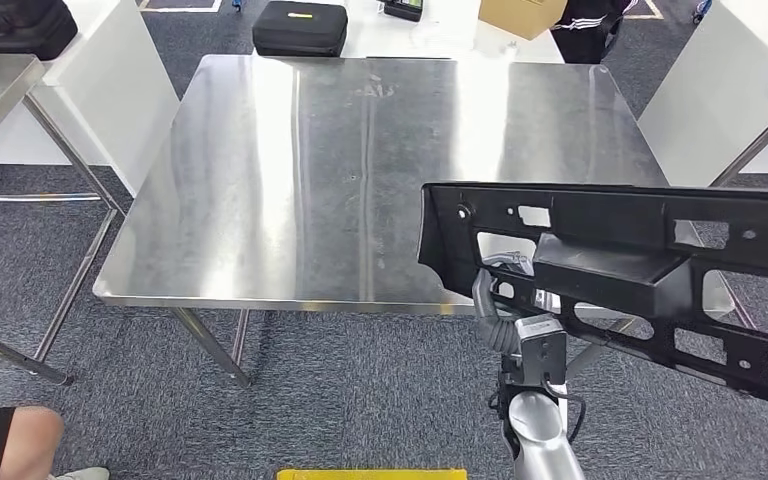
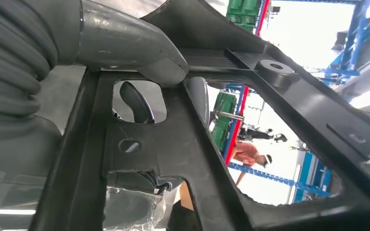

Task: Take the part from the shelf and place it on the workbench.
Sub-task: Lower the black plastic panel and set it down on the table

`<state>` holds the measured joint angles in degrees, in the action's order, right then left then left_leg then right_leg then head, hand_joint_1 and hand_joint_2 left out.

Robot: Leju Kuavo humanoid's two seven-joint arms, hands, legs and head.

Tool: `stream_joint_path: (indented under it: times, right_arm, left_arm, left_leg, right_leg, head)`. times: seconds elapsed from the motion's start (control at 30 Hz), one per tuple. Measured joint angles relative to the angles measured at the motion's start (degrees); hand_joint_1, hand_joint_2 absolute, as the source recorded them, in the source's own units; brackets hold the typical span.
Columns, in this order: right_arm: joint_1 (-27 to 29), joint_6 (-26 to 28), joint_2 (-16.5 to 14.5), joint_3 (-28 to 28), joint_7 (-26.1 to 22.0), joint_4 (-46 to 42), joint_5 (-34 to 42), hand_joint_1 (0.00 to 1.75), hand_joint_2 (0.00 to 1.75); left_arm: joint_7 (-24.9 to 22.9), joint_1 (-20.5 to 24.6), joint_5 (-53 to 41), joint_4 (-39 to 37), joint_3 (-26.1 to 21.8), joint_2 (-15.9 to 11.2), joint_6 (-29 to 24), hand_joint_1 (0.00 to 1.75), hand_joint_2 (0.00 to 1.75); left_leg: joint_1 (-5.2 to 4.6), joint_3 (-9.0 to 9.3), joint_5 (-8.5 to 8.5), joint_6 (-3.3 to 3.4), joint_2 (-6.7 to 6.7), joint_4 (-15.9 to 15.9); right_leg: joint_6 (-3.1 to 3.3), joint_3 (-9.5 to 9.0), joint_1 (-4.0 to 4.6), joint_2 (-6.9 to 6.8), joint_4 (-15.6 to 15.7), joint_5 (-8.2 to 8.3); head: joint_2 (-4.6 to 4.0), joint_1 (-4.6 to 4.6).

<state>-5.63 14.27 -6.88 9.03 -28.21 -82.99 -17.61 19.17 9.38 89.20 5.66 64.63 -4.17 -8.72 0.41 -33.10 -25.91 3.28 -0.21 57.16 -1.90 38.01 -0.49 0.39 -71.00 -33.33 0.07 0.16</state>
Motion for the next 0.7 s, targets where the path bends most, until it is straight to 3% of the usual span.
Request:
stream_joint_path:
  times: [0.03, 0.07, 0.1, 0.17, 0.2, 0.27, 0.4, 0.47, 0.53, 0.57, 0.6, 0.67, 0.7]
  right_arm:
    - [0.1, 0.0, 0.0, 0.0, 0.0, 0.0, 0.0, 1.75, 1.75]
    - [0.3, 0.0, 0.1, -0.1, 0.0, 0.0, 0.0, 1.75, 1.75]
    - [0.3, 0.0, 0.1, -0.1, 0.0, 0.0, 0.0, 1.75, 1.75]
    - [0.3, 0.0, 0.1, -0.1, 0.0, 0.0, 0.0, 1.75, 1.75]
    - [0.3, 0.0, 0.1, -0.1, 0.0, 0.0, 0.0, 1.75, 1.75]
    - [0.2, 0.0, 0.1, -0.1, 0.0, 0.0, 0.0, 1.75, 1.75]
    - [0.1, 0.0, 0.0, -0.2, 0.0, 0.0, 0.0, 1.75, 1.75]
    - [0.1, 0.0, -0.1, -0.3, -0.1, 0.0, 0.0, 1.75, 1.75]
    - [0.1, 0.0, -0.2, -0.4, -0.1, 0.0, 0.0, 1.75, 1.75]
    - [0.1, 0.0, -0.2, -0.4, -0.1, 0.0, 0.0, 1.75, 1.75]
    - [0.2, 0.0, -0.2, -0.4, -0.1, 0.0, 0.0, 1.75, 1.75]
    - [0.2, 0.0, -0.2, -0.5, -0.1, 0.0, 0.0, 1.75, 1.75]
    - [0.1, 0.0, -0.2, -0.6, -0.1, 0.0, 0.0, 1.75, 1.75]
  left_arm:
    - [0.0, 0.0, 0.0, 0.0, 0.2, 0.0, 0.1, 0.0, 1.75]
    - [0.0, 0.1, 0.0, 0.0, 0.3, 0.0, 0.1, 0.0, 1.75]
    - [0.0, 0.1, 0.0, 0.0, 0.4, 0.0, 0.1, 0.0, 1.75]
    - [0.0, 0.1, 0.0, 0.0, 0.6, 0.1, 0.1, 0.0, 1.75]
    - [0.0, 0.2, 0.0, 0.0, 0.7, 0.1, 0.1, 0.0, 1.75]
    - [0.0, 0.3, 0.0, 0.0, 0.8, 0.1, 0.2, 0.0, 1.75]
    - [0.0, 0.7, 0.0, 0.0, 1.0, 0.0, 0.2, 0.0, 1.75]
    - [0.0, 0.8, 0.0, 0.0, 1.0, 0.0, 0.2, 0.0, 1.75]
    - [0.0, 0.6, 0.0, 0.0, 1.0, -0.1, 0.2, 0.0, 1.75]
    - [0.0, 0.6, 0.0, 0.0, 1.0, -0.1, 0.2, 0.0, 1.75]
    - [0.0, 0.5, 0.0, 0.0, 1.0, -0.1, 0.2, 0.0, 1.75]
    - [0.0, 0.5, 0.0, 0.0, 1.0, -0.1, 0.2, 0.0, 1.75]
    - [0.0, 0.6, 0.0, 0.0, 1.0, -0.1, 0.2, 0.0, 1.75]
  left_leg:
    - [0.0, 0.18, -0.24, 0.06, -0.06, 0.0]
    - [0.01, 0.47, -0.52, 0.01, -0.14, 0.0]
    - [0.05, 0.89, -0.84, -0.1, -0.23, 0.0]
    - [0.07, 1.91, -1.67, -0.51, -0.34, 0.0]
    - [-0.06, 2.27, -2.23, -0.81, -0.38, 0.1]
    - [-0.31, 2.56, -3.07, -1.43, -0.36, 0.2]
    - [0.05, 2.45, -4.61, -2.64, -0.2, 1.6]
    - [0.25, -0.7, -7.36, -3.19, -0.11, 7.9]
    - [0.36, -5.66, -9.56, -3.57, -0.07, 15.5]
    - [0.37, -7.32, -9.13, -3.63, -0.05, 17.1]
    - [0.39, -7.87, -7.49, -3.61, -0.03, 16.4]
    - [0.41, -5.8, -2.02, -3.28, 0.03, 9.3]
    - [0.3, -4.26, -0.18, -3.07, 0.06, 5.6]
  right_leg:
    - [-0.2, 2.23, -0.09, 0.0, -3.0, -0.46]
    - [-0.6, 3.44, -0.17, -0.01, -4.0, 0.06]
    - [-1.16, 3.45, -0.27, -0.03, -2.5, 1.57]
    - [-2.18, 0.6, -0.51, -0.2, 5.6, 6.2]
    - [-2.18, -1.07, -0.53, -0.28, 9.4, 7.89]
    - [-1.35, -2.79, -0.4, -0.37, 13.1, 9.08]
    - [0.76, -3.7, -0.64, -0.15, 13.3, 8.44]
    - [1.67, -4.47, -0.79, -0.19, 13.5, 7.93]
    - [2.09, -5.02, -0.69, -0.2, 13.4, 7.36]
    - [2.12, -5.33, -0.65, -0.15, 13.4, 7.06]
    - [2.03, -5.74, -0.64, -0.07, 13.4, 6.72]
    - [1.74, -6.8, -0.64, 0.05, 13.4, 5.92]
    - [1.47, -7.21, -0.46, 0.08, 13.4, 5.51]
  head:
    - [0.0, -0.01]
    - [0.0, 0.0]
    - [0.0, -0.01]
    - [0.0, 0.03]
    - [0.0, 0.03]
    - [0.0, -0.01]
    - [0.0, -0.12]
    - [0.0, -0.21]
    - [0.0, -0.25]
    - [0.0, -0.25]
    - [0.0, -0.26]
    - [0.0, -0.25]
    - [0.0, -0.23]
